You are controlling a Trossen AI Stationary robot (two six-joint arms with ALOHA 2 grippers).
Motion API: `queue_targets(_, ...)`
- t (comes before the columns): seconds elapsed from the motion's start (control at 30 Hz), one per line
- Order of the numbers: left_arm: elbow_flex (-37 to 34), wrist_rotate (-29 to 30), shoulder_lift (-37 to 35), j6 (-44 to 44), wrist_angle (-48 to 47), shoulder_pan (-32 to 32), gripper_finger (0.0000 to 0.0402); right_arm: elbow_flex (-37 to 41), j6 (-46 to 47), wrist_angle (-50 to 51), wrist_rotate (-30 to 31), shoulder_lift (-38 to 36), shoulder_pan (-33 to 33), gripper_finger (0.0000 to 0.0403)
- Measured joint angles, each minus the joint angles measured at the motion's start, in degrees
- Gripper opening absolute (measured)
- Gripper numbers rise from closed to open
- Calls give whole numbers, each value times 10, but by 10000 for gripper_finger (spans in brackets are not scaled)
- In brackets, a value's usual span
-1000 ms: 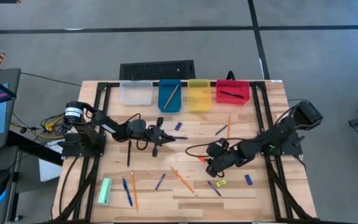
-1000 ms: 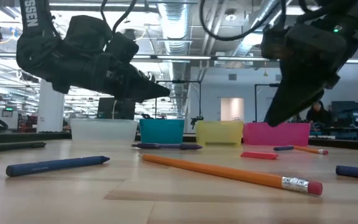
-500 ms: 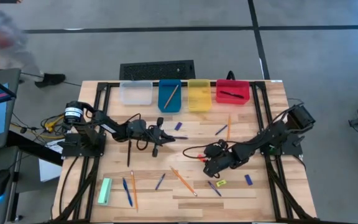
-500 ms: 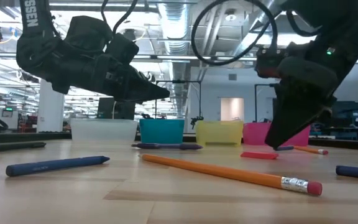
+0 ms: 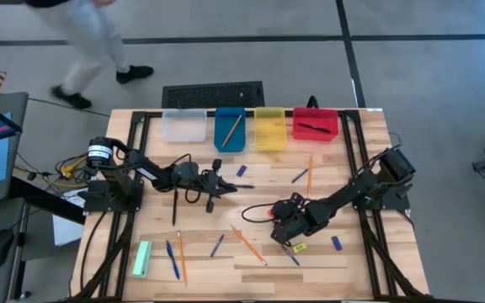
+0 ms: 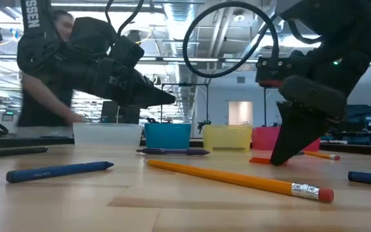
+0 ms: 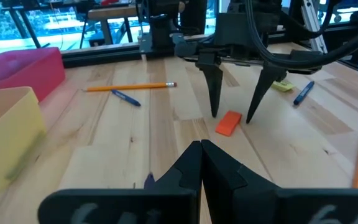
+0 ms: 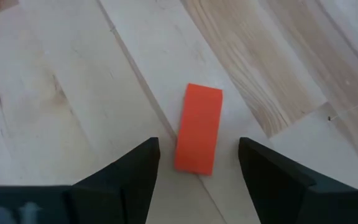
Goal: Sort crayons/erasers/pens/pencils in bins
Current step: Put the orange eraser into the transparent bin
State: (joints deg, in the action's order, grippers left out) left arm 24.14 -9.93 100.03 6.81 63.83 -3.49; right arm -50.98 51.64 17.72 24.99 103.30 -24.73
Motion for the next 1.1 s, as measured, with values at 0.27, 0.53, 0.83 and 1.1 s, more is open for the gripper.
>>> queue_targets(0.27, 0, 0, 0, 0, 0, 0, 0, 2, 0, -2, 2, -10, 1, 245)
queue_targets(0.53, 0, 0, 0, 0, -1, 0, 0, -9, 7, 13, -1, -9, 2, 271)
queue_targets(0.83, 0, 0, 0, 0, -2, 0, 0, -54, 21, 132, -12, -8, 2, 307)
queue_targets(1.1, 0, 0, 0, 0, -2, 0, 0, -55, 19, 111, -12, -8, 17, 302)
